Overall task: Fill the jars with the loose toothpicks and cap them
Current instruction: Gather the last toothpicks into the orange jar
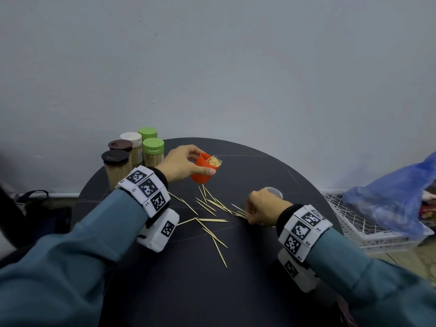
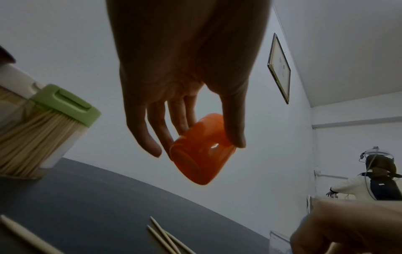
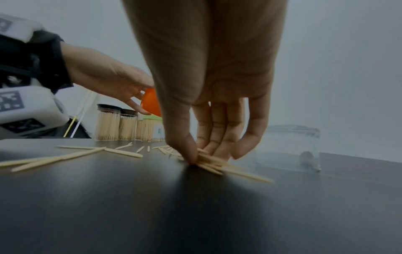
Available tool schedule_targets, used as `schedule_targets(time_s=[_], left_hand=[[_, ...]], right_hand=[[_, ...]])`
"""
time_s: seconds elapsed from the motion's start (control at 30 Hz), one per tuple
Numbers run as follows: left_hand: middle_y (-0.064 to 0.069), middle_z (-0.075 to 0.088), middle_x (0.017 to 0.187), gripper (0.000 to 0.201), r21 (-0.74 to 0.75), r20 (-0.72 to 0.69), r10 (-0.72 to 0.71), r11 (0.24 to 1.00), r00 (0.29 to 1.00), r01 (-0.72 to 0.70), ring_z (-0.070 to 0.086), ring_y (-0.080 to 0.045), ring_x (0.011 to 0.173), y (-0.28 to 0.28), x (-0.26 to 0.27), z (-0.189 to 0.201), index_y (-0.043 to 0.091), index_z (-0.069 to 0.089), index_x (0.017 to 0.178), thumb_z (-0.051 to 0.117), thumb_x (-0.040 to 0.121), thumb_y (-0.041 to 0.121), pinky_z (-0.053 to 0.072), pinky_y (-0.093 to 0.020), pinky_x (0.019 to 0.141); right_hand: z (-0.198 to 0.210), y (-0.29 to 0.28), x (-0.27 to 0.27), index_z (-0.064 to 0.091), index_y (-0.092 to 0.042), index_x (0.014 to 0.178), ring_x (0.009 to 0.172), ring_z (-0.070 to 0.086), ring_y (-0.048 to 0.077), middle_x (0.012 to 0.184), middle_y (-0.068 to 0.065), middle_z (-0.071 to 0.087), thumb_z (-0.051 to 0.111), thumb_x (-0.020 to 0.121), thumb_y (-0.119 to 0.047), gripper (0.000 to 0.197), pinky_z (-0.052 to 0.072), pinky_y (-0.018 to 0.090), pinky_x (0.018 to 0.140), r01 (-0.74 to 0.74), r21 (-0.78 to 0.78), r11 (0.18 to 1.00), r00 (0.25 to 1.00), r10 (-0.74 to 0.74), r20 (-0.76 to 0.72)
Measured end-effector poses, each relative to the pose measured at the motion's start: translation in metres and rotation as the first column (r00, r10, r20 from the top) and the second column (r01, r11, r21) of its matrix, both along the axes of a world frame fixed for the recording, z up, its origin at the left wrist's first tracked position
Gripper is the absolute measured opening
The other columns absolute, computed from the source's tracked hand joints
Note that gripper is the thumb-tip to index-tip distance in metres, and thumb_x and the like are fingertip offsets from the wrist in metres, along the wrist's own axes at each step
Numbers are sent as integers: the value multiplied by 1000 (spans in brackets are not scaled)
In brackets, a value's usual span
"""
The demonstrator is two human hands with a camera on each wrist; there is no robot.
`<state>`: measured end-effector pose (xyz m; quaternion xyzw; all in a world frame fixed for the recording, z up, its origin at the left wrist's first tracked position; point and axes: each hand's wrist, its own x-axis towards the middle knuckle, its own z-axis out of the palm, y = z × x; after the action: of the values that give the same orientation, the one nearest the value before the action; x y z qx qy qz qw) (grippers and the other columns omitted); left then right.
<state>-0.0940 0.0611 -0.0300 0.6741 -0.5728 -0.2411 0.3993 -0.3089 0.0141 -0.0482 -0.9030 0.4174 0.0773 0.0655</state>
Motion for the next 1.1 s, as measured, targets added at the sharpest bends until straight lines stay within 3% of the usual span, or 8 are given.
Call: schedule_targets(time_s=[0.23, 0.43, 0.57, 0.73, 1.03, 1.1], left_hand=[[-5, 58, 123, 59, 1, 20, -3, 1000, 1000, 3, 52, -14, 111, 1, -2, 0, 13, 54, 124, 78, 73, 29, 42, -28, 92], [-5, 58, 124, 60, 11, 28, 0, 1000, 1000, 0, 52, -16, 115, 2, -2, 0, 13, 53, 125, 78, 74, 29, 42, -27, 91], [-5, 58, 124, 59, 6, 27, 0, 1000, 1000, -1, 52, -15, 113, 2, -1, 0, 13, 53, 125, 78, 73, 29, 42, -27, 91], [-4, 59, 121, 59, 3, 22, 3, 1000, 1000, -3, 52, -15, 110, 1, -1, -1, 13, 54, 123, 79, 72, 30, 43, -28, 91], [-3, 58, 121, 60, 7, 21, -2, 1000, 1000, 2, 51, -13, 109, 0, 0, -1, 13, 53, 124, 78, 73, 30, 43, -29, 94], [-3, 59, 121, 59, 6, 14, -1, 1000, 1000, 1, 53, -15, 112, 1, 0, -2, 13, 54, 123, 79, 72, 29, 44, -31, 96]], right_hand=[[-4, -4, 1, 67, -5, 96, 95, 64, 28, 102, 12, 67, 58, 83, -6, 16, 53, 41, 86, -7, 5, 1000, 1000, 7, -12], [-5, -1, 3, 59, 0, 111, 107, 58, 33, 116, 18, 60, 48, 91, -9, 25, 48, 39, 92, 1, 22, 1000, 992, 2, -129], [-3, -3, 1, 63, -1, 108, 104, 59, 30, 112, 16, 63, 49, 91, -12, 24, 48, 35, 88, -13, 49, 999, 994, 18, -105], [-2, -4, 0, 63, -1, 107, 103, 60, 30, 110, 15, 64, 48, 92, -15, 25, 49, 42, 91, -2, 37, 999, 997, 4, -72], [-2, -3, 2, 58, -3, 101, 102, 59, 33, 111, 17, 61, 45, 96, -18, 20, 49, 40, 90, 17, -5, 1000, 1000, -17, -26], [-2, -2, 2, 57, -2, 107, 104, 58, 33, 114, 17, 59, 46, 95, -16, 21, 48, 39, 89, 13, -19, 1000, 1000, -13, -14]])
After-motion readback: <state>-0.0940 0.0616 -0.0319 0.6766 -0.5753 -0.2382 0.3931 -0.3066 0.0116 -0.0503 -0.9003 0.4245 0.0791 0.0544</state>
